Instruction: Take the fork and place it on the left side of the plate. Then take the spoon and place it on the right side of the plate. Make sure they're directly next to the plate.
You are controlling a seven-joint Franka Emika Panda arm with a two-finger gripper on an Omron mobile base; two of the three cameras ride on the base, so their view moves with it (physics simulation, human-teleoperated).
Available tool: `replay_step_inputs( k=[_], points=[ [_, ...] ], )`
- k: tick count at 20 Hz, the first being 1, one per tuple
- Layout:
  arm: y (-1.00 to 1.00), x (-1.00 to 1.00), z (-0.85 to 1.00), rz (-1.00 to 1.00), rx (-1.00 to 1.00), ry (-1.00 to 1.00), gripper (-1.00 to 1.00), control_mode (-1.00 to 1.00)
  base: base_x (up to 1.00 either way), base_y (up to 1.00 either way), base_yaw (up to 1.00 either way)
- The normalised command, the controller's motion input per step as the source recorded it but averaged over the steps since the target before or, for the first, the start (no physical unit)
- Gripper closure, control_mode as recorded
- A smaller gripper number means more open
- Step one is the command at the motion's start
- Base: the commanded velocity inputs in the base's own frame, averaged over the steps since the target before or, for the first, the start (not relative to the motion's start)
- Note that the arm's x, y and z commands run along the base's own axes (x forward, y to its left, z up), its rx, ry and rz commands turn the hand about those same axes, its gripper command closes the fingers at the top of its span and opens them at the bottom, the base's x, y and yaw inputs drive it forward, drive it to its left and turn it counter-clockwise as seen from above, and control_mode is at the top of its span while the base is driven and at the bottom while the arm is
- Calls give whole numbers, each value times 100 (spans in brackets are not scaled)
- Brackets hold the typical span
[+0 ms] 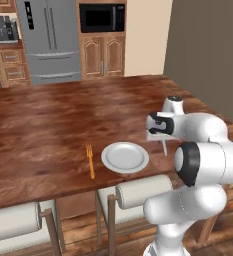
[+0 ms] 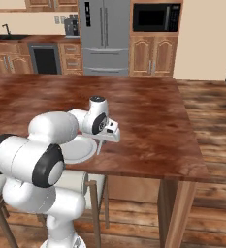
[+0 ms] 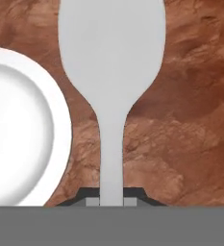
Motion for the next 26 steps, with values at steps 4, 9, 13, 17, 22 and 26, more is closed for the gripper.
replay_step_inputs(
  k=[4, 9, 13, 17, 22, 26],
  points=[
    [0, 23, -45, 0, 0, 0, 100, -100, 0, 0, 0],
    [0, 21, -19, 0, 0, 1, 100, -100, 0, 0, 0],
    [0, 14, -27, 0, 0, 3, 100, -100, 0, 0, 0],
    [0, 3, -29, 0, 0, 5, 100, -100, 0, 0, 0],
    [0, 6, -21, 0, 0, 3, 100, -100, 0, 0, 0],
    [0, 17, -21, 0, 0, 4, 100, -100, 0, 0, 0]
  ],
)
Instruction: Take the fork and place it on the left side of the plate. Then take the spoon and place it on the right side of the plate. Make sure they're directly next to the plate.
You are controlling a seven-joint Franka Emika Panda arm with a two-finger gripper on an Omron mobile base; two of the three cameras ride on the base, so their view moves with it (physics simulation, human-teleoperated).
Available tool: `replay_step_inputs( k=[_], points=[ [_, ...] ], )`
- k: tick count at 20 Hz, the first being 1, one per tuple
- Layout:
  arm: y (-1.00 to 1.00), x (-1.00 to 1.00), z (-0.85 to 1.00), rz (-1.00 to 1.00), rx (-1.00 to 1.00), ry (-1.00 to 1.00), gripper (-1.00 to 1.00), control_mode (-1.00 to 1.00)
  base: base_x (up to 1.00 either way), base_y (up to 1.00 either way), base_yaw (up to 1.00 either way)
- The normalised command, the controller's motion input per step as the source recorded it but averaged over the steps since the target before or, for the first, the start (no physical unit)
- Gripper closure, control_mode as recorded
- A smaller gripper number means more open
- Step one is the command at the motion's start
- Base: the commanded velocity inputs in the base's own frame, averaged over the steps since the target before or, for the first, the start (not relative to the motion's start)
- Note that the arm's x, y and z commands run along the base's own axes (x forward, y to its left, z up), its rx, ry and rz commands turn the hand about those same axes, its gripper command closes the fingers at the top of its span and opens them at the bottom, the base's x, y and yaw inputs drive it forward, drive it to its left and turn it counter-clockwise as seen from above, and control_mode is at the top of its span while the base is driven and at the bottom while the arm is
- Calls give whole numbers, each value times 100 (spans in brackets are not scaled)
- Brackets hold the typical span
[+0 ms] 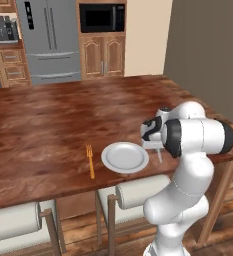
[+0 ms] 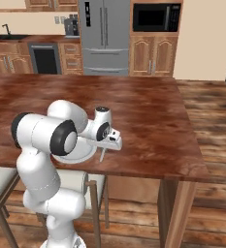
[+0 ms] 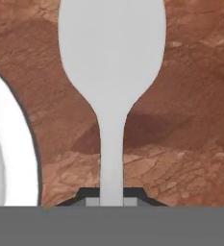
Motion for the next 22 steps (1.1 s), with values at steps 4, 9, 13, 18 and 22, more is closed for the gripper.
replay_step_inputs(
  k=[4, 9, 13, 18, 22],
  points=[
    [0, 25, -21, 0, 0, 5, 100, -100, 0, 0, 0],
    [0, 21, -23, 0, 0, 5, 100, -100, 0, 0, 0],
    [0, 21, -23, 0, 0, 4, 100, -100, 0, 0, 0],
    [0, 15, -22, 0, 0, 3, 100, -100, 0, 0, 0],
    [0, -2, -6, 0, 0, 0, -100, -100, 0, 0, 0]
  ],
)
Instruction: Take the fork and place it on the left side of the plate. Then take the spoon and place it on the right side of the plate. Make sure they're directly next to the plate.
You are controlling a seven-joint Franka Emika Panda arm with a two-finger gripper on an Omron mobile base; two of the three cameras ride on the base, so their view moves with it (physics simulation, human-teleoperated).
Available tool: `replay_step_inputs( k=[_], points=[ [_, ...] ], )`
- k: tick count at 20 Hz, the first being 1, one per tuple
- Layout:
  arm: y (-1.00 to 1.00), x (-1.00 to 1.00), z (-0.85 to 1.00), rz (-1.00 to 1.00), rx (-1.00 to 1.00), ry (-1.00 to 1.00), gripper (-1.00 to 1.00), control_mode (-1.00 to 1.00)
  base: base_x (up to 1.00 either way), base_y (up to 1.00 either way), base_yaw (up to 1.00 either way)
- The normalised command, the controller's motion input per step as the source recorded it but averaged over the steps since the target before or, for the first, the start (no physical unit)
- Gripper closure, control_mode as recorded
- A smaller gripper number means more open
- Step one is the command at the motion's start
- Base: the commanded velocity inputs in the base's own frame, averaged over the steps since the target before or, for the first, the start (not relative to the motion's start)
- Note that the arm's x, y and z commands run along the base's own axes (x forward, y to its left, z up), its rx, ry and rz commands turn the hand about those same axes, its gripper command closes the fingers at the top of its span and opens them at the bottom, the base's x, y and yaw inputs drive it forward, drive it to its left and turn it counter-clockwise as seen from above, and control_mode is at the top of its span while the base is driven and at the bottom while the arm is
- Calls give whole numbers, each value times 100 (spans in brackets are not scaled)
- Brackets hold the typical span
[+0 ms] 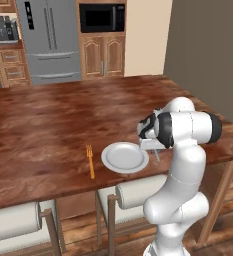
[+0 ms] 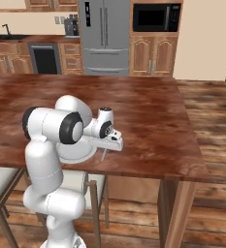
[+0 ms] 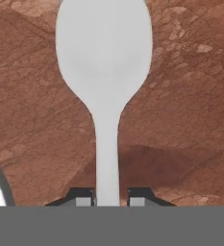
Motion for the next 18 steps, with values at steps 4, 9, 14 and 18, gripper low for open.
replay_step_inputs(
  k=[4, 9, 14, 18],
  points=[
    [0, -18, 12, 0, 5, -1, -100, -100, 0, 0, 0],
    [0, -29, 38, 0, 5, -7, -100, -100, 0, 0, 0],
    [0, -45, 56, 0, 6, -11, -100, -100, 0, 0, 0],
    [0, -69, 55, 0, 6, -13, -100, -100, 0, 0, 0]
  ],
)
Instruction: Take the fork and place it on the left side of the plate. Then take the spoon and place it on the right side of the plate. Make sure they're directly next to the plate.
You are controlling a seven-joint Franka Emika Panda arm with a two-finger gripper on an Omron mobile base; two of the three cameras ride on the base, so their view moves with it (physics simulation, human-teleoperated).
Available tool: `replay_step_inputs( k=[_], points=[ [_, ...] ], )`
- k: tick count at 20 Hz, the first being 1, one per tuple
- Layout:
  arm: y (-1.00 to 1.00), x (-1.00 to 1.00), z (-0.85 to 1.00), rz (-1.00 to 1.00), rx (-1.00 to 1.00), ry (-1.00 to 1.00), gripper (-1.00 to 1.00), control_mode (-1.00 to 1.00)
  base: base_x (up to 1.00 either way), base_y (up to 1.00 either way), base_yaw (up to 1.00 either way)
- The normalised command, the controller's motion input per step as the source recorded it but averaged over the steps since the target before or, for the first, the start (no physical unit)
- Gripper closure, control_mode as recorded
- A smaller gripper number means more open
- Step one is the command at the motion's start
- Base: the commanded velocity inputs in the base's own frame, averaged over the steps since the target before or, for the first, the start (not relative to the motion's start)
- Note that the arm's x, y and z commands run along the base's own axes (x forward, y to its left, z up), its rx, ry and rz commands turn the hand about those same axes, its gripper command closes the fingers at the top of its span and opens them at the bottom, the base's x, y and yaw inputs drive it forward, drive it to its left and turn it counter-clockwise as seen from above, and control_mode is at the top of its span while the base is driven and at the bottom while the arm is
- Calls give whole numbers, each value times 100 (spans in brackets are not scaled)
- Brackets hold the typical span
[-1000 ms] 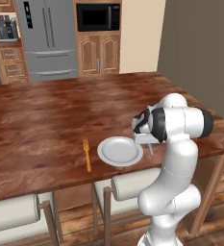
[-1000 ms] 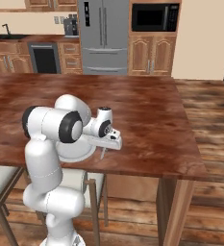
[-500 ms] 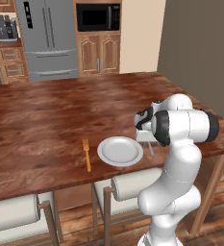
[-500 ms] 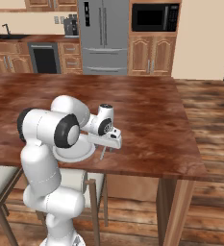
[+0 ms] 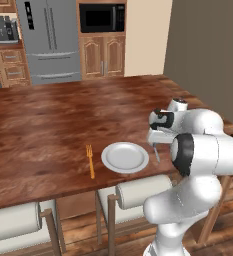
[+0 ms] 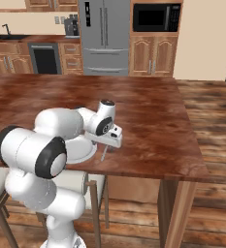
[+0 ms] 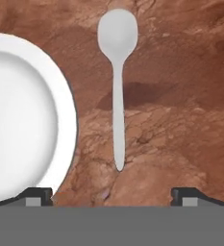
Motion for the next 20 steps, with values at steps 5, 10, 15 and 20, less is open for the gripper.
replay_step_inputs(
  k=[5, 10, 15, 20],
  points=[
    [6, -79, 58, 0, 5, -12, -100, -100, 0, 0, 0],
    [14, -79, 66, 0, 3, -12, -100, -100, 0, 0, 0],
    [18, -74, 70, 0, 0, -15, -100, -100, 0, 0, 0],
    [21, -74, 73, 0, 0, -20, -100, -100, 0, 0, 0]
  ],
)
